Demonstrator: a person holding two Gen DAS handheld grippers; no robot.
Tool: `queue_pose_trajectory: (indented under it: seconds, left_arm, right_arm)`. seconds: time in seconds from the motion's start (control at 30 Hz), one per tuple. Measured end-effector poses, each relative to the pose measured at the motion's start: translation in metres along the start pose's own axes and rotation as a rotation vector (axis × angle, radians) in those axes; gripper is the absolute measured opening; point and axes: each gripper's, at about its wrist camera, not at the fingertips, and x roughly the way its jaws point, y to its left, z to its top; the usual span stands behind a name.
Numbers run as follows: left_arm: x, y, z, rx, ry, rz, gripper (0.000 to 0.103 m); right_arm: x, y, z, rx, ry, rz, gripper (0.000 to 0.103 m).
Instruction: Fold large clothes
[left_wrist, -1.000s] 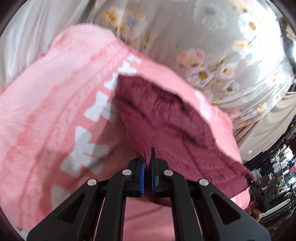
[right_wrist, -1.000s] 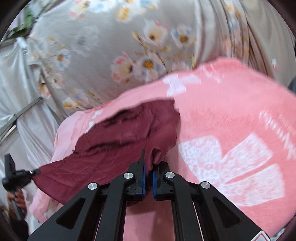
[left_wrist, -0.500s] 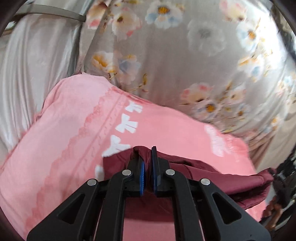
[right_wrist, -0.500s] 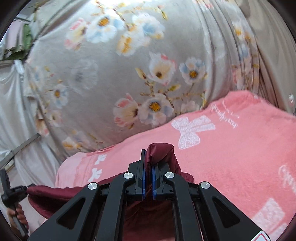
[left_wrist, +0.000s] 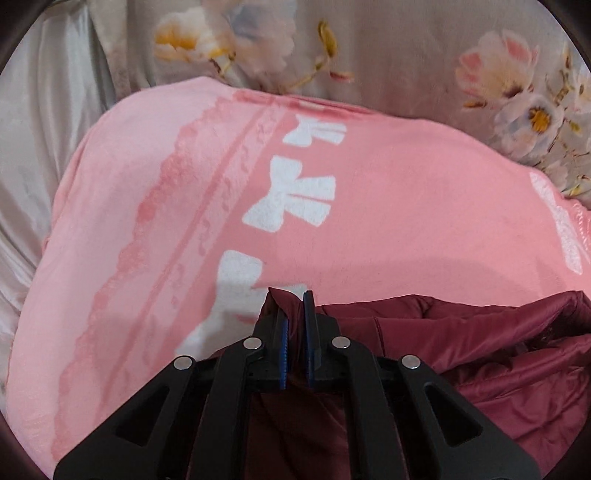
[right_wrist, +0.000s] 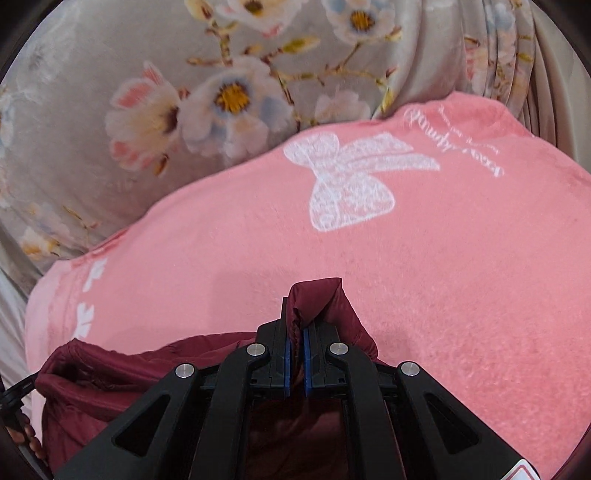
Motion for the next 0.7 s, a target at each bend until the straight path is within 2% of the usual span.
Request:
queue_pose_trajectory:
  seconds: [0.17,0.37,0.43,0.5,0.57,0.63,0.7]
  left_arm:
    - [0.033,-0.004,-0.007,0.002,0.027,-0.015,0.009]
    - [0.043,-0.010,-0.013,0.019,-0.002,-0.003,0.009]
    - [0.041,-0.004,-0.011,-0.003,0.005,-0.030,0.010]
    - [0.031,0.007,-0.006,-0.028,0.011,-0.066,0.014]
    - [0.011,0.023,-0.001,-0.054,-0.002,-0.102,0.026]
    - [-0.014,0.036,0.005,-0.072,-0.055,-0.055,0.078]
    - [-0.048,0.044,0.010,-0.059,-0.163,-0.001,0.082]
  right_arm:
    - [0.023,-0.008,-0.005,0.027,0.040,0.001,0.005]
    - [0.035,-0.013,-0.005,0.051,0.072,0.029,0.010]
    - [0.022,-0.016,0.000,0.074,0.042,0.059,0.013]
    - [-0.002,-0.016,0.005,0.089,-0.026,0.083,0.019]
    - [-0.041,-0.009,0.011,0.062,-0.128,0.098,0.029]
    - [-0.069,0.008,0.015,-0.001,-0.185,0.106,0.030]
    - [-0.091,0.030,0.014,-0.085,-0.215,0.128,0.030]
